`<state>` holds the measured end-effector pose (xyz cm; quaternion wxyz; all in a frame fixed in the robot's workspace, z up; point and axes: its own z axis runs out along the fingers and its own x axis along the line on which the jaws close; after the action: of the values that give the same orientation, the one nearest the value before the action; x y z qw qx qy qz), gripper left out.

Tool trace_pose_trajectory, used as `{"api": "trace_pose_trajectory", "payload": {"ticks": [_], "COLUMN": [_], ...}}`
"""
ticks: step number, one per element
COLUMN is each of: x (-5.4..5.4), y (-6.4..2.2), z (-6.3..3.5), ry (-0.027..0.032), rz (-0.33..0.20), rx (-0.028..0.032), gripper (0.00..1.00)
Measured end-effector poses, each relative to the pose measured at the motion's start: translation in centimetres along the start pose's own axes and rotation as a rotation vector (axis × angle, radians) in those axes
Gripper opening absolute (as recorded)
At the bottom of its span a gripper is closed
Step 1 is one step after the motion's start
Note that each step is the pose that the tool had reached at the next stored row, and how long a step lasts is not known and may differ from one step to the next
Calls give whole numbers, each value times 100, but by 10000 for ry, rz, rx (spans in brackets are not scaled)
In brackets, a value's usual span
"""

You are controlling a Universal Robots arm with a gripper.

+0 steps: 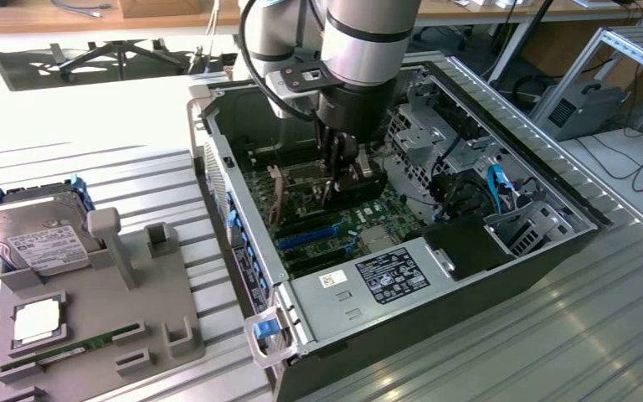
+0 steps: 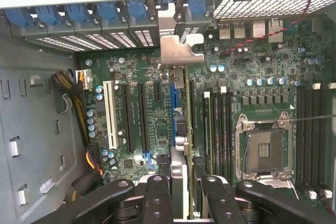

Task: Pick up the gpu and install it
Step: 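Insert the gpu into the slot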

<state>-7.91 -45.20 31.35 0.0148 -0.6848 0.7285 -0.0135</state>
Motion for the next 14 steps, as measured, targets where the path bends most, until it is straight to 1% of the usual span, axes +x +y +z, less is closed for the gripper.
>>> {"api": "trace_pose_trajectory", "payload": {"ticks": [14], "x": [5], "y": [67], "z": [-2], "ry": [1], "rz": [1], "rx": [0], "gripper": [27]}}
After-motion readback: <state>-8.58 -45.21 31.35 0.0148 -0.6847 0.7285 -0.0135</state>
